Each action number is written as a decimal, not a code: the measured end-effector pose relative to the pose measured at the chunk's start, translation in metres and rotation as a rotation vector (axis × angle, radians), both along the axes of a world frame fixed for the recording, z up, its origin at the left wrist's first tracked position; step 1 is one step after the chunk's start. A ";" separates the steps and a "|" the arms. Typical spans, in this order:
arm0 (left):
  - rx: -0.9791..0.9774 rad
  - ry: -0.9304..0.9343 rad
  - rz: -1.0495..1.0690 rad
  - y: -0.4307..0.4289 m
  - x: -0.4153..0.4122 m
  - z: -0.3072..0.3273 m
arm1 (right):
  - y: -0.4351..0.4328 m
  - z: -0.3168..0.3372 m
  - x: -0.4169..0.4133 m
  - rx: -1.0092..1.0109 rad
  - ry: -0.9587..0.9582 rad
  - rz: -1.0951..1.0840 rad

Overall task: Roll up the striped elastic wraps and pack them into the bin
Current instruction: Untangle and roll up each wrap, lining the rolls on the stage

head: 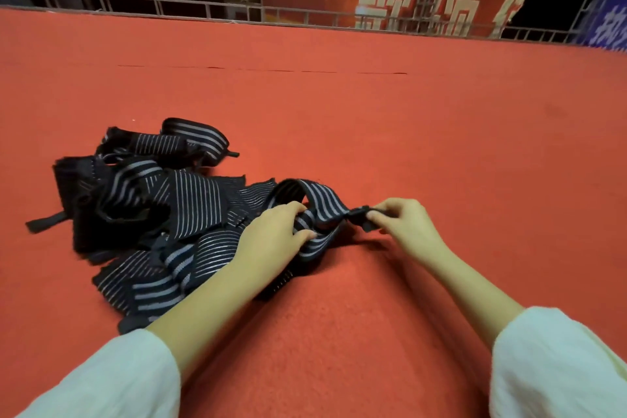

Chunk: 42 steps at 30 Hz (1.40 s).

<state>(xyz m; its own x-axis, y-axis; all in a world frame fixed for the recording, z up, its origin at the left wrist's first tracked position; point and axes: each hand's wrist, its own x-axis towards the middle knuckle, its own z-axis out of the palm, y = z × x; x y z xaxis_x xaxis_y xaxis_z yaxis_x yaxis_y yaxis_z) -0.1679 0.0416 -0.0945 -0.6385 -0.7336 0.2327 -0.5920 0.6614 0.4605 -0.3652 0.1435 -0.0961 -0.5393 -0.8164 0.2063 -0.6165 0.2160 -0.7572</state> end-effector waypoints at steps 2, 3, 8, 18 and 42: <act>0.015 0.037 0.007 -0.003 0.000 0.000 | -0.003 0.015 0.001 -0.135 -0.203 -0.013; 0.025 0.043 0.007 -0.005 -0.001 0.000 | -0.004 0.024 0.000 -0.208 -0.278 -0.035; -0.021 -0.067 -0.031 -0.004 0.000 -0.011 | 0.000 0.074 -0.019 -0.498 -0.477 -0.194; -0.222 0.425 -0.236 0.005 -0.010 0.071 | 0.000 0.112 0.043 -0.333 -0.603 0.149; 0.324 0.729 0.011 -0.020 0.037 0.090 | -0.013 0.077 0.096 -0.309 -0.576 0.249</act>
<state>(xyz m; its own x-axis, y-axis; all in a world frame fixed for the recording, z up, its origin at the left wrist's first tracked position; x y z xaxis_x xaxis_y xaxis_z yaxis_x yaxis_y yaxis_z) -0.1312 0.0215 -0.0045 -0.3997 -0.8418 0.3627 -0.0735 0.4238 0.9028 -0.2692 0.1306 -0.0190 -0.4369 -0.8799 0.1866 -0.1015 -0.1579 -0.9822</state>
